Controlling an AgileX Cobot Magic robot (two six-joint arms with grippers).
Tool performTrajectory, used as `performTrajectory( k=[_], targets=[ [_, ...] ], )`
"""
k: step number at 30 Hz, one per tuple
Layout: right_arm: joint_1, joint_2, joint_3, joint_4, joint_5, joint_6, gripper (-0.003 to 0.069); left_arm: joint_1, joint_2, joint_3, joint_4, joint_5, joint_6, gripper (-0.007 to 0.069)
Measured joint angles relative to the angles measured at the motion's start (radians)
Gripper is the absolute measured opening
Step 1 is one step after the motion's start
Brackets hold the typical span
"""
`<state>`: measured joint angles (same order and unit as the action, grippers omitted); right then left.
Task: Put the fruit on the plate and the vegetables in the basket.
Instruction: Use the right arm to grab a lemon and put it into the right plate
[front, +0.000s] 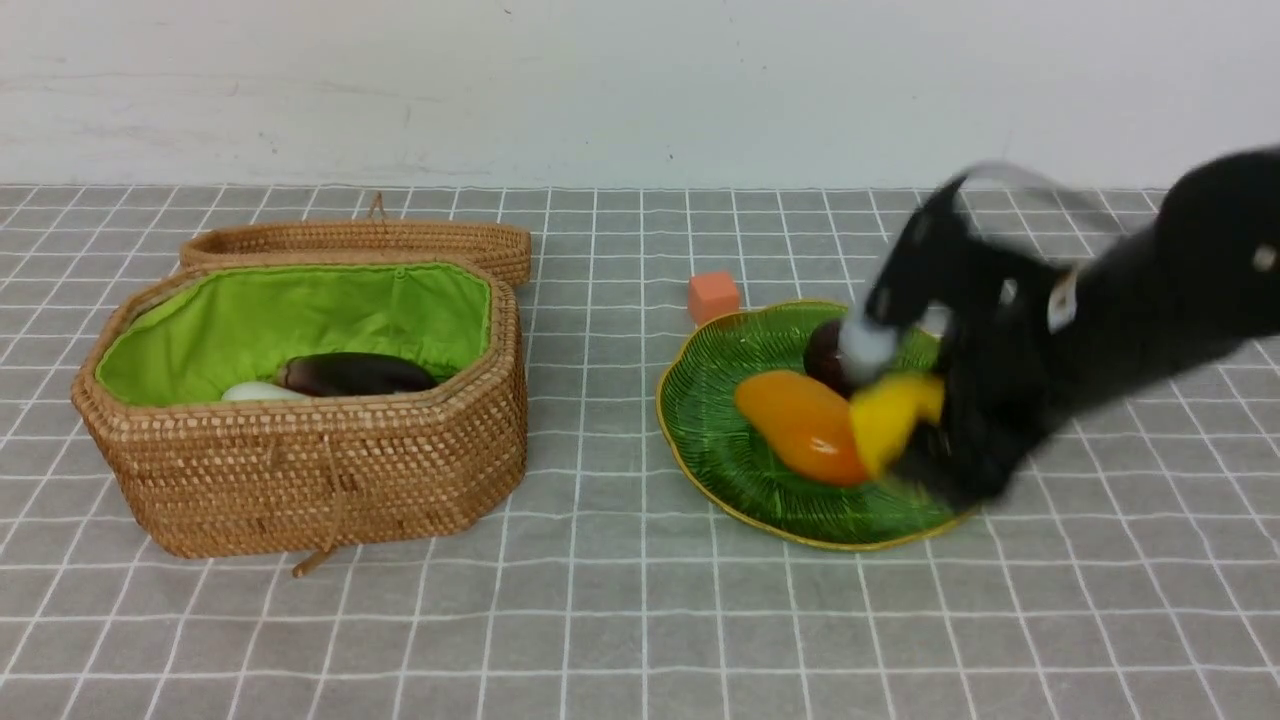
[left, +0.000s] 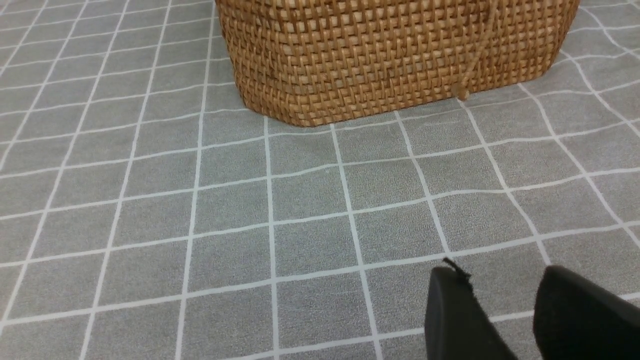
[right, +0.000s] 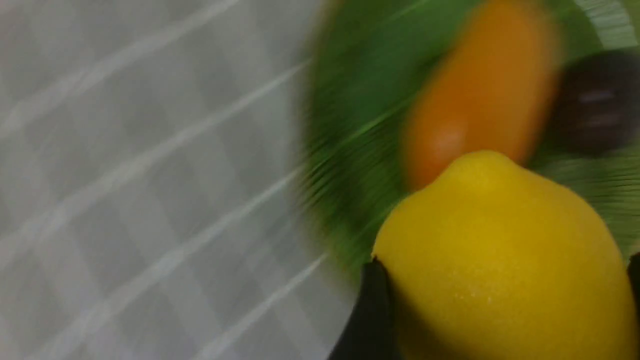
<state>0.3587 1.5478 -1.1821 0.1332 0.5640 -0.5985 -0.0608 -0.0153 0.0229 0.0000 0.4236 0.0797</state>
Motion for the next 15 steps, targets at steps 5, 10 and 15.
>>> performTrajectory(
  k=[5, 10, 15],
  targets=[
    [-0.059, 0.084, -0.001, 0.008, -0.207, 0.267, 0.0575, 0.000, 0.000, 0.000, 0.000, 0.000, 0.000, 0.0237],
    [-0.087, 0.212, -0.001, -0.019, -0.260, 0.467, 0.0575, 0.000, 0.000, 0.000, 0.000, 0.000, 0.000, 0.0237],
    [-0.090, 0.275, -0.001, -0.034, -0.260, 0.556, 0.0575, 0.000, 0.000, 0.000, 0.000, 0.000, 0.000, 0.0237]
  ],
)
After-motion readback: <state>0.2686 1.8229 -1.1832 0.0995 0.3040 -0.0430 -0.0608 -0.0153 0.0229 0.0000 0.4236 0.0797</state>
